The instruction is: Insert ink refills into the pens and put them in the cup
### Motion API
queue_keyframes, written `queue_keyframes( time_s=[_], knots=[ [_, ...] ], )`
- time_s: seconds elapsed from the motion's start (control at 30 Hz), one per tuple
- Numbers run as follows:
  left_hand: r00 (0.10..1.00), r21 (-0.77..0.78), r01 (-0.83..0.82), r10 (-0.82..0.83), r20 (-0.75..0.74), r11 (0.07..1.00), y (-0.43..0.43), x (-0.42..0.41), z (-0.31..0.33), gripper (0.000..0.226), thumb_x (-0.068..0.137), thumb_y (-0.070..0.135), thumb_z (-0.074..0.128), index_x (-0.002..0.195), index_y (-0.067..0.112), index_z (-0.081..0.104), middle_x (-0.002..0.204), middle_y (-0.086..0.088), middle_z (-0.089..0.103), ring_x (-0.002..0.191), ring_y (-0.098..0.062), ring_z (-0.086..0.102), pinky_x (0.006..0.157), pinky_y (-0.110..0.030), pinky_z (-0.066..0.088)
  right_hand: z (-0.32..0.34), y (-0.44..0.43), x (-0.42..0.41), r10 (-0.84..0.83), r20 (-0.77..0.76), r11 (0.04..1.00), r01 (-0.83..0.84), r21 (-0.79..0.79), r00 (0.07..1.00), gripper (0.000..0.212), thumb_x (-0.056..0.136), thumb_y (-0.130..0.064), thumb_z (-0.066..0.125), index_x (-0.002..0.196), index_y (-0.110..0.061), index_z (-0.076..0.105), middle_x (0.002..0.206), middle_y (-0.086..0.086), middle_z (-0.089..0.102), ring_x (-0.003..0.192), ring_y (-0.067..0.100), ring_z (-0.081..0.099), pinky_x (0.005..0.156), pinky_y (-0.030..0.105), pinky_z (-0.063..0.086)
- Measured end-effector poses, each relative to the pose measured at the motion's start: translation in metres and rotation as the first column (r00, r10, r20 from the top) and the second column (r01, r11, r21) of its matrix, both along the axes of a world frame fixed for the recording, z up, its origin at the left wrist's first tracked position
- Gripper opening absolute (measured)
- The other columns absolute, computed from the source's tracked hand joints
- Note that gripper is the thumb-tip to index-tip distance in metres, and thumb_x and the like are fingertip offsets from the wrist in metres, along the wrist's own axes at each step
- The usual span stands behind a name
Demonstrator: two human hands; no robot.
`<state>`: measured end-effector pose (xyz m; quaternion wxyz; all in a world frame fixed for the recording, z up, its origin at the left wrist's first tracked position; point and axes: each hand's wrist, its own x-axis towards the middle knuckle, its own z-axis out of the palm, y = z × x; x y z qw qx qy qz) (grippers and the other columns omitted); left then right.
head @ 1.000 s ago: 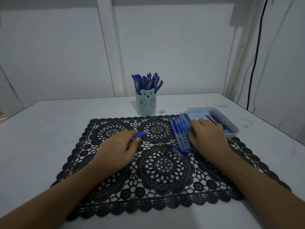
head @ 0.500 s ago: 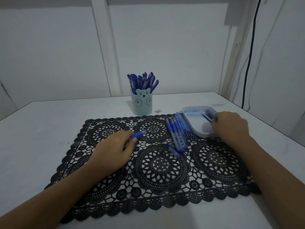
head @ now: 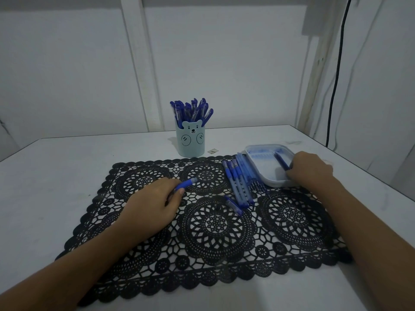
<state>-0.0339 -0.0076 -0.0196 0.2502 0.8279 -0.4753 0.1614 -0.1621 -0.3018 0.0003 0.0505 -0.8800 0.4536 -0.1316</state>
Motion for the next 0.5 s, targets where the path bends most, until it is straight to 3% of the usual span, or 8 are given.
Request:
queue_keyframes(
  time_s=[0.07, 0.27, 0.4, 0.5],
  knots=[
    [1.000, 0.002, 0.001, -0.001, -0.002, 1.000, 0.000, 0.000, 0.000, 0.023, 0.094, 0.032, 0.044, 0.103, 0.020, 0.060, 0.080, 0.007, 0.057, 0.072, -0.007, 0.052, 0.059, -0.015, 0.037, 0.001, 0.002, 0.001, -0.006, -0.006, 1.000, 0.006, -0.020, 1.000, 0.013, 0.082, -0.013, 0.052, 0.090, -0.010, 0.062, 0.078, 0.004, 0.054, 0.075, 0.023, 0.050, 0.081, 0.036, 0.039],
    [1.000, 0.011, 0.026, -0.026, -0.008, 1.000, 0.000, 0.000, 0.001, 0.040, 0.085, 0.041, 0.033, 0.104, 0.020, 0.061, 0.080, 0.008, 0.058, 0.072, -0.006, 0.052, 0.059, -0.013, 0.036, 0.003, 0.007, 0.001, -0.047, 0.043, 0.998, 0.048, -0.028, 0.998, 0.012, 0.083, -0.010, 0.051, 0.090, -0.006, 0.059, 0.080, 0.008, 0.053, 0.075, 0.026, 0.049, 0.080, 0.035, 0.040],
    [0.997, 0.020, 0.073, -0.073, -0.014, 0.997, 0.000, 0.000, 0.001, 0.045, 0.085, 0.048, 0.030, 0.108, 0.022, 0.059, 0.080, 0.011, 0.056, 0.071, -0.003, 0.051, 0.059, -0.013, 0.035, 0.015, 0.017, 0.000, 0.081, 0.343, 0.997, -0.083, -0.009, 0.936, 0.018, 0.085, -0.015, 0.053, 0.091, -0.002, 0.064, 0.088, 0.014, 0.062, 0.084, 0.031, 0.057, 0.069, 0.032, 0.043],
    [0.992, 0.024, 0.128, -0.127, -0.021, 0.992, 0.000, 0.001, 0.000, 0.053, 0.083, 0.053, 0.024, 0.109, 0.024, 0.058, 0.077, 0.014, 0.054, 0.070, -0.001, 0.050, 0.058, -0.015, 0.037, 0.028, 0.040, 0.001, 0.114, 0.627, 0.941, -0.287, 0.182, 0.771, 0.008, 0.085, -0.011, 0.054, 0.090, -0.006, 0.058, 0.078, 0.008, 0.062, 0.069, 0.022, 0.059, 0.054, 0.023, 0.047]
  ],
)
